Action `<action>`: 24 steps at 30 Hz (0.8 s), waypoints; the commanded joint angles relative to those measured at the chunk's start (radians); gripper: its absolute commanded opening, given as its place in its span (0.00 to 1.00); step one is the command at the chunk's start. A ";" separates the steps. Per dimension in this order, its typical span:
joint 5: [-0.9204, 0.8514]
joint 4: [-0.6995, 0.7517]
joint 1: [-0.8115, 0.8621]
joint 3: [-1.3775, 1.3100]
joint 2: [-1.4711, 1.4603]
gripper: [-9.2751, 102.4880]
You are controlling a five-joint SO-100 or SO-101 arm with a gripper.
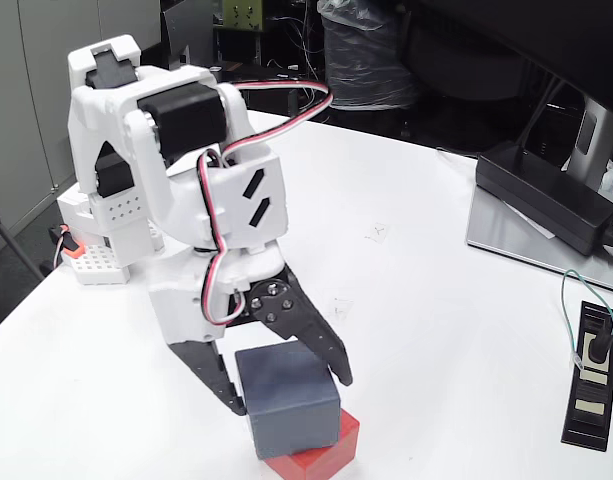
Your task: Stack the three blocks in an ordered color.
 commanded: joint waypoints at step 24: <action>-0.172 0.187 0.069 -0.011 0.192 0.40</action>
